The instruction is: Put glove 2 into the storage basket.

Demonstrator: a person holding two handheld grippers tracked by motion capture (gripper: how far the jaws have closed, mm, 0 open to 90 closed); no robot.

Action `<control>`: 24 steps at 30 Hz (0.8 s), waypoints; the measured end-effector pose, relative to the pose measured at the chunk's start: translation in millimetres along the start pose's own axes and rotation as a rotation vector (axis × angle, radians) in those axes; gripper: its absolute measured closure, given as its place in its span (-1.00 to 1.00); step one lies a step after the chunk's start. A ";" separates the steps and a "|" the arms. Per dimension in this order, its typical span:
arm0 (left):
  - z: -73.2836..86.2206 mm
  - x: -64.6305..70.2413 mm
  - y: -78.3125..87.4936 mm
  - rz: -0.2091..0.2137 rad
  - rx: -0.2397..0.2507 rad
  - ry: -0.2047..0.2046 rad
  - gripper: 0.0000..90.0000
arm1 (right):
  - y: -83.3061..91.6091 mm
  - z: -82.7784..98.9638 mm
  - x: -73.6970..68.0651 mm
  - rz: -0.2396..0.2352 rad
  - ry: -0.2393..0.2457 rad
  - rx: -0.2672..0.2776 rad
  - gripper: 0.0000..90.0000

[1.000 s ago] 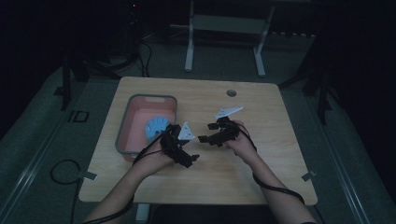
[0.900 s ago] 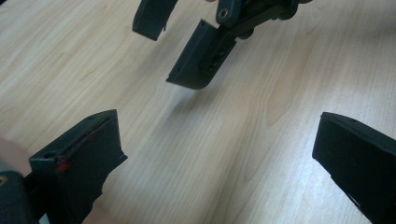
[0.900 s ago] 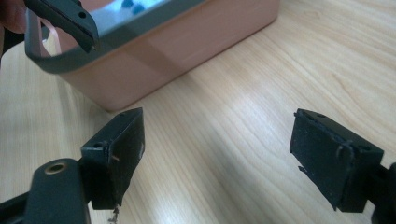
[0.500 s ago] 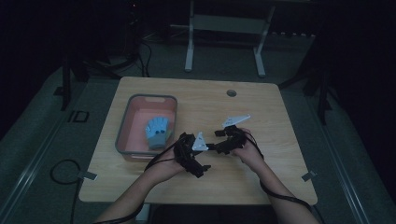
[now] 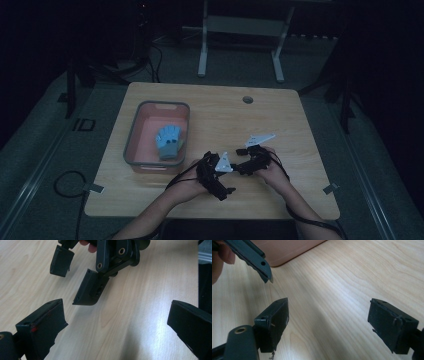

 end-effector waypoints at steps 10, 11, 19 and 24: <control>1.4 11.6 -14.1 0.042 0.022 -0.009 -0.96 | 7.2 15.8 0.1 -0.002 0.009 0.010 -0.62; 1.7 12.6 -15.7 0.047 0.022 -0.013 -0.96 | 7.4 17.7 0.0 0.001 0.008 0.008 -0.62; 4.7 20.8 -25.1 0.075 0.055 -0.032 -0.96 | 6.7 32.3 1.0 0.003 0.007 -0.002 -0.62; 10.2 21.0 -30.6 0.062 0.042 -0.032 -0.96 | 7.7 38.1 1.8 0.000 -0.003 0.012 -0.61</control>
Point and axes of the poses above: each handheld gripper's, and its own axes: y roughly backward along the jaws, z roughly out of its underside, x roughly to its right, the point moved 5 cm from there along -y, roughly forward along the jaws, and after that the axes turned 3 degrees about -x, right-handed, at the moved point
